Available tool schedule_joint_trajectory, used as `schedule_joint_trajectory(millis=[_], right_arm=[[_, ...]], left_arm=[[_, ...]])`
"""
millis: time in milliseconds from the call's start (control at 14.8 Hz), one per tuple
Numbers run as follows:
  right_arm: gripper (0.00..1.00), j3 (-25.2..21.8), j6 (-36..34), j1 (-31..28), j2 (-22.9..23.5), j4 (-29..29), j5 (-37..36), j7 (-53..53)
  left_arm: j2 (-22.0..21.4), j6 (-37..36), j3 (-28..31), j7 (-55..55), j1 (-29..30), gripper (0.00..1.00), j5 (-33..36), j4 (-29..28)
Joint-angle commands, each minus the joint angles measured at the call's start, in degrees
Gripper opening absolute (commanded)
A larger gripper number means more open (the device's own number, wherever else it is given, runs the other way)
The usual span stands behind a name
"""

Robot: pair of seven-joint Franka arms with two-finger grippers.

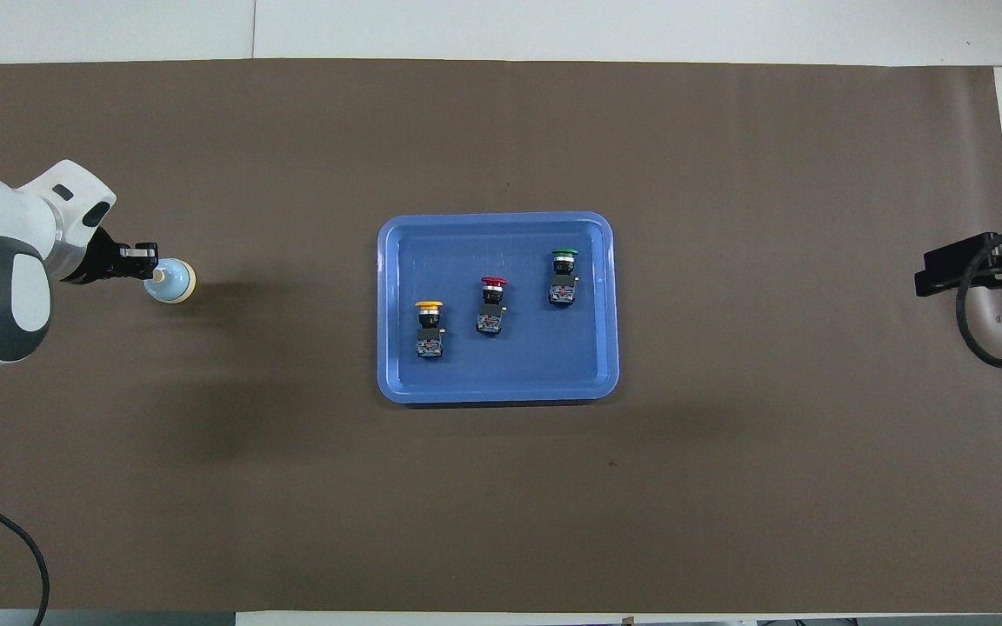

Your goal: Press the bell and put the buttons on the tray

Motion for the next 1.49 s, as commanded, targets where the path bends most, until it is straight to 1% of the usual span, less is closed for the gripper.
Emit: schedule_joint_trajectory(millis=[0, 202, 405, 472, 810, 945, 1012, 1080, 1148, 1215, 1282, 1418], right_arm=[[1.00, 0.2, 0.6, -0.1, 0.0, -0.1, 0.4, 0.3], [1.00, 0.2, 0.6, -0.1, 0.0, -0.1, 0.5, 0.3], [1.00, 0.2, 0.6, -0.1, 0.0, -0.1, 0.5, 0.3], [1.00, 0.2, 0.6, -0.1, 0.0, -0.1, 0.5, 0.3], [1.00, 0.2, 0.6, -0.1, 0.0, -0.1, 0.5, 0.3], [1.00, 0.2, 0.6, -0.1, 0.0, -0.1, 0.5, 0.3], [1.00, 0.2, 0.6, -0.1, 0.0, -0.1, 0.5, 0.3], [1.00, 0.2, 0.6, -0.1, 0.0, -0.1, 0.5, 0.3], [1.00, 0.2, 0.6, -0.1, 0.0, -0.1, 0.5, 0.3], [1.00, 0.3, 0.6, -0.1, 0.0, -0.1, 0.5, 0.4], [1.00, 0.3, 0.6, -0.1, 0.0, -0.1, 0.5, 0.3], [1.00, 0.2, 0.6, -0.1, -0.1, -0.1, 0.5, 0.3]], left_arm=[[-0.2, 2.3, 0.5, -0.4, -0.8, 0.00, 0.1, -1.7], [0.3, 3.5, 0.5, -0.3, -1.1, 0.00, 0.1, -3.3], [0.5, 2.2, 0.6, -0.2, -0.9, 0.00, 0.1, -2.0], [0.5, -0.4, 0.6, -0.2, -0.6, 0.00, 0.1, -0.3], [-1.3, -21.7, 0.9, -0.1, 1.2, 0.00, -0.4, 14.6], [-3.1, -27.8, 1.0, -0.1, 1.3, 0.00, -0.5, 19.4], [-4.4, -30.1, 1.0, -0.1, 2.0, 0.00, -0.5, 20.3], [-6.4, -31.5, 1.0, -0.1, 2.5, 0.15, -0.6, 20.4], [-8.5, -31.9, 1.0, -0.1, 2.5, 0.49, -0.5, 19.9], [-9.9, -32.5, 1.0, -0.1, 2.4, 0.80, -0.5, 19.8], [-11.0, -33.9, 0.9, -0.2, 2.1, 1.00, -0.4, 19.9], [-13.3, -37.4, 0.8, -0.2, 1.9, 1.00, -0.4, 19.7]])
